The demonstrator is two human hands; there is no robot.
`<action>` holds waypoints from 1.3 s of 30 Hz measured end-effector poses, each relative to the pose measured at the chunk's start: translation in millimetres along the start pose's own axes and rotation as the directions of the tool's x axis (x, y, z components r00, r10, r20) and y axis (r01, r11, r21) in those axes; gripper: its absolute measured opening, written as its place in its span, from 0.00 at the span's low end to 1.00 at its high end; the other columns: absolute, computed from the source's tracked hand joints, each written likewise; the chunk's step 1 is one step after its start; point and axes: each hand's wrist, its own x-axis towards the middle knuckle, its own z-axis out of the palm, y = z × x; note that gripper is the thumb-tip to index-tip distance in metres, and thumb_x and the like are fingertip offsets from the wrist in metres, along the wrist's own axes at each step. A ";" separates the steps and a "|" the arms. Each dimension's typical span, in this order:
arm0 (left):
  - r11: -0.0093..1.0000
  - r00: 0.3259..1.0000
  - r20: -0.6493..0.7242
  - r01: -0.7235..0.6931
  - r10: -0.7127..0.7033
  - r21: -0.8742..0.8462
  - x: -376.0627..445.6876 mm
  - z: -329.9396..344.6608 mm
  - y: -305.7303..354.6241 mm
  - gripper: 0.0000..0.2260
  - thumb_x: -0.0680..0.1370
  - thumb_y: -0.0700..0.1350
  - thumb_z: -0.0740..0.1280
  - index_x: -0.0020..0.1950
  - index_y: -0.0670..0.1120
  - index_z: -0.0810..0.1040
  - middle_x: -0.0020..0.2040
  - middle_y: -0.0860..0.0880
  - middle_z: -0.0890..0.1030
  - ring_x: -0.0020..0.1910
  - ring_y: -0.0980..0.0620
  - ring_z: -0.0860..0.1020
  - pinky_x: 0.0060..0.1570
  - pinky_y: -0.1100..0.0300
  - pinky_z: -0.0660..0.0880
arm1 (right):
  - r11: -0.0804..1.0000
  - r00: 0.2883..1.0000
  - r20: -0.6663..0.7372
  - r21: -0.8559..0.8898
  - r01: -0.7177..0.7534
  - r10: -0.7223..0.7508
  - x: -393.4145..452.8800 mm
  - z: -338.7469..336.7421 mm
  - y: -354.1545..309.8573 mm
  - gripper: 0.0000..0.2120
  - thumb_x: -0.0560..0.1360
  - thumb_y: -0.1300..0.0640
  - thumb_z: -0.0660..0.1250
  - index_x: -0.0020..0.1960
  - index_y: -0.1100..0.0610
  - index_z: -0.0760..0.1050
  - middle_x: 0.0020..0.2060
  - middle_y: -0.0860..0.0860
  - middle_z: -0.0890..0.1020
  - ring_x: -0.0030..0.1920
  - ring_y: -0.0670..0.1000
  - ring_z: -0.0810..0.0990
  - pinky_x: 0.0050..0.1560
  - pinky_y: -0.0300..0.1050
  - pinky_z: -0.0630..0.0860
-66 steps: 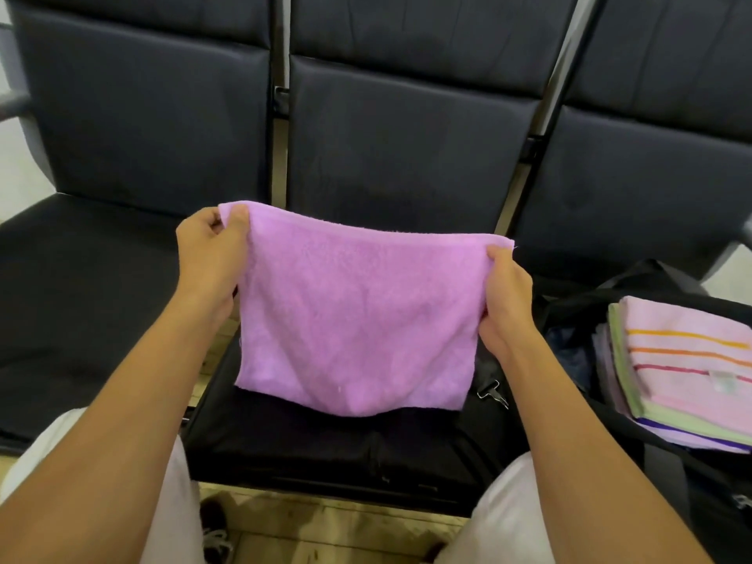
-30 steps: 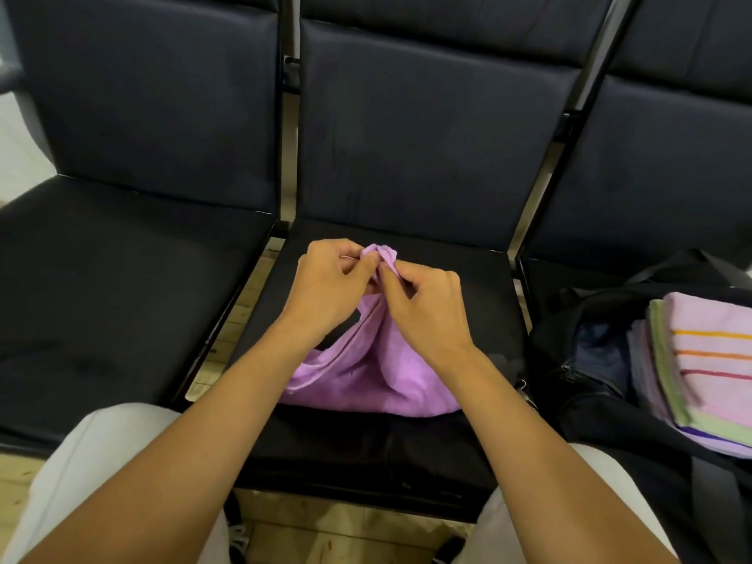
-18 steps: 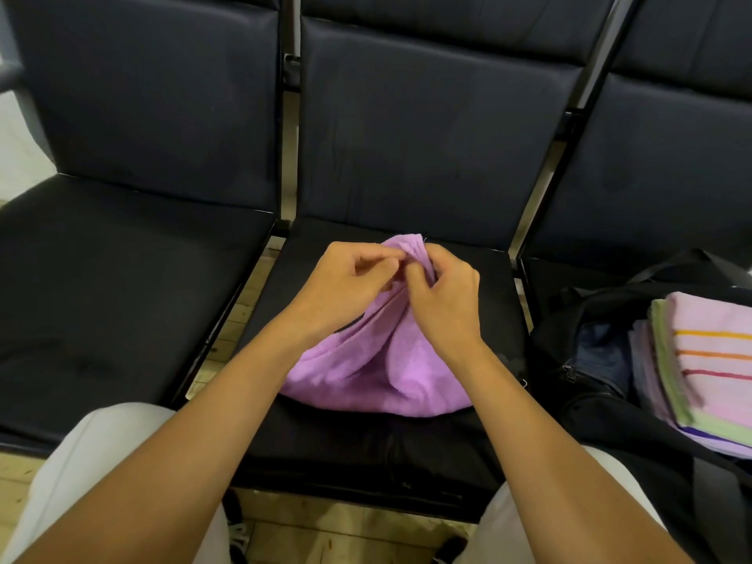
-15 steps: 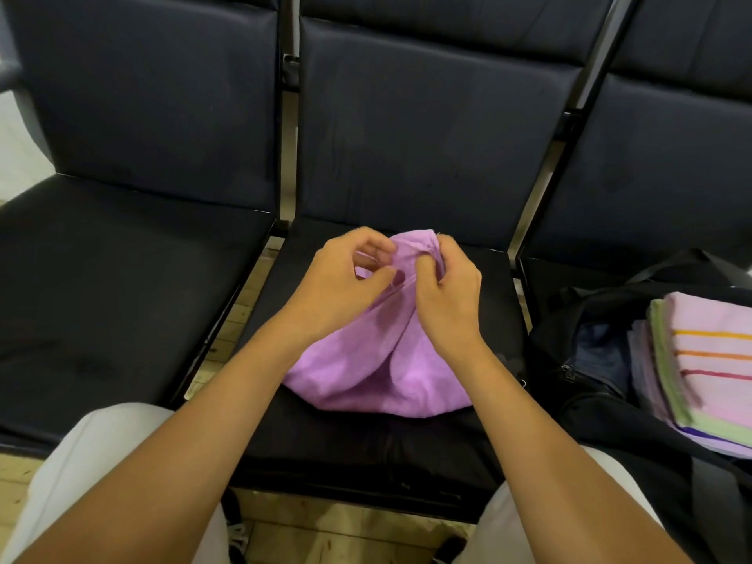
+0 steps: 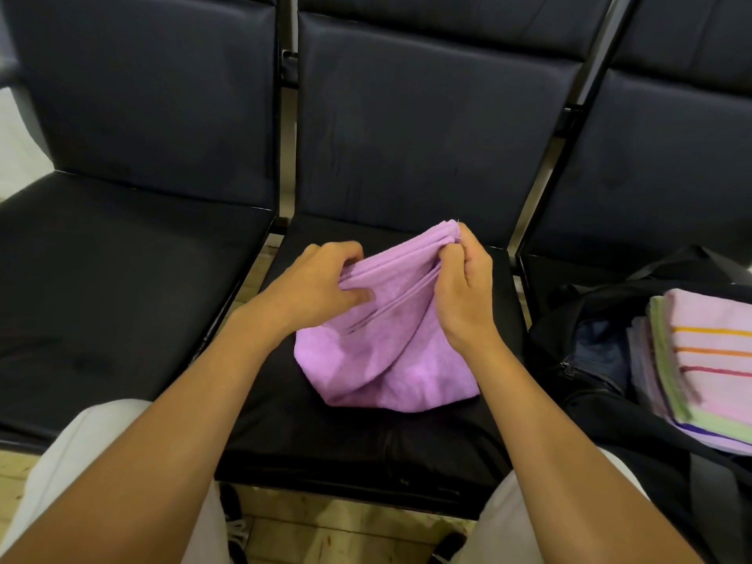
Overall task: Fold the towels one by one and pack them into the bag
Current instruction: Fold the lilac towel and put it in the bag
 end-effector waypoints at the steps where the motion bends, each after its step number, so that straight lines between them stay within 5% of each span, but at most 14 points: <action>1: 1.000 0.999 -0.041 0.007 -0.008 -0.019 0.2 -1.5 0.2 0.10 0.73 0.45 0.75 0.48 0.48 0.76 0.43 0.52 0.78 0.42 0.54 0.78 0.39 0.60 0.76 | 1.000 1.000 -0.019 -0.003 0.001 -0.001 0.8 -1.0 0.1 0.14 0.79 0.67 0.51 0.39 0.55 0.68 0.33 0.48 0.71 0.33 0.41 0.68 0.35 0.33 0.68; 4: 0.997 0.968 -0.248 0.002 -0.022 -0.079 1.3 -7.3 0.3 0.08 0.73 0.45 0.74 0.49 0.45 0.79 0.40 0.52 0.79 0.38 0.60 0.77 0.35 0.72 0.71 | 1.000 0.998 -0.069 -0.014 0.011 -0.012 3.7 -4.2 0.6 0.13 0.79 0.68 0.52 0.43 0.57 0.70 0.36 0.46 0.73 0.35 0.39 0.70 0.38 0.34 0.69; 8: 0.953 0.880 -0.476 -0.136 -0.010 -0.271 1.8 -17.0 3.4 0.07 0.75 0.47 0.73 0.48 0.44 0.82 0.41 0.50 0.82 0.37 0.60 0.79 0.37 0.73 0.74 | 0.999 0.994 -0.109 -0.037 0.018 -0.022 7.1 -7.2 2.0 0.09 0.82 0.65 0.54 0.51 0.59 0.73 0.40 0.44 0.76 0.40 0.40 0.73 0.44 0.36 0.71; 12: 0.865 0.851 -0.526 -0.265 0.002 -0.425 -5.5 -23.4 21.1 0.06 0.76 0.47 0.70 0.52 0.50 0.80 0.45 0.59 0.81 0.44 0.67 0.79 0.44 0.73 0.74 | 1.000 0.991 -0.130 0.006 -0.022 0.022 8.6 -9.0 0.5 0.08 0.84 0.62 0.55 0.53 0.59 0.73 0.42 0.50 0.76 0.41 0.45 0.73 0.44 0.39 0.72; 17: 0.894 0.828 -0.558 -0.296 0.064 -0.336 -3.6 -22.0 23.0 0.05 0.80 0.46 0.65 0.52 0.47 0.76 0.43 0.60 0.76 0.42 0.70 0.75 0.43 0.76 0.71 | 0.998 0.993 -0.102 -0.008 -0.055 0.054 6.8 -5.9 -3.8 0.09 0.84 0.62 0.56 0.52 0.54 0.73 0.41 0.48 0.77 0.41 0.43 0.74 0.42 0.34 0.72; 21: 0.882 0.775 -0.625 -0.355 0.093 -0.309 -3.5 -23.2 20.4 0.04 0.80 0.43 0.65 0.53 0.45 0.76 0.44 0.59 0.77 0.43 0.68 0.76 0.45 0.74 0.71 | 0.995 0.997 -0.024 -0.064 -0.076 0.075 6.9 -8.2 -4.0 0.08 0.84 0.63 0.56 0.55 0.62 0.74 0.45 0.62 0.78 0.38 0.44 0.72 0.39 0.32 0.71; 23: 0.883 0.768 -0.635 -0.355 0.088 -0.307 -3.4 -24.6 20.1 0.04 0.81 0.43 0.65 0.53 0.44 0.77 0.44 0.59 0.77 0.43 0.68 0.76 0.45 0.74 0.71 | 0.995 0.997 0.004 -0.072 -0.072 0.072 7.2 -8.1 -5.1 0.09 0.83 0.64 0.56 0.57 0.58 0.74 0.44 0.56 0.79 0.38 0.41 0.73 0.39 0.31 0.72; 31: 0.826 0.844 -0.528 -0.229 -0.095 -0.516 -3.8 -27.0 24.7 0.04 0.81 0.48 0.63 0.52 0.52 0.77 0.44 0.61 0.78 0.43 0.69 0.77 0.42 0.75 0.73 | 0.962 0.961 0.056 0.022 -0.271 0.269 8.5 -10.3 -7.1 0.12 0.83 0.59 0.55 0.54 0.57 0.78 0.47 0.54 0.80 0.47 0.50 0.77 0.48 0.46 0.74; 35: 0.623 0.912 -0.309 -0.080 -0.269 -0.778 -5.9 -30.0 31.5 0.05 0.80 0.54 0.63 0.48 0.55 0.77 0.44 0.56 0.79 0.43 0.59 0.80 0.38 0.66 0.76 | 0.884 0.885 0.117 0.080 -0.460 0.450 9.4 -10.5 -19.1 0.14 0.84 0.55 0.55 0.46 0.56 0.76 0.42 0.50 0.79 0.43 0.50 0.76 0.46 0.46 0.72; 39: 0.461 0.937 -0.125 0.042 -0.326 -0.886 -8.2 -30.7 29.2 0.13 0.79 0.59 0.62 0.54 0.53 0.79 0.45 0.52 0.82 0.44 0.55 0.83 0.38 0.61 0.79 | 0.722 0.735 0.356 0.196 -0.663 0.578 7.5 -18.0 -27.5 0.23 0.81 0.39 0.54 0.57 0.53 0.80 0.48 0.49 0.86 0.48 0.50 0.84 0.49 0.45 0.78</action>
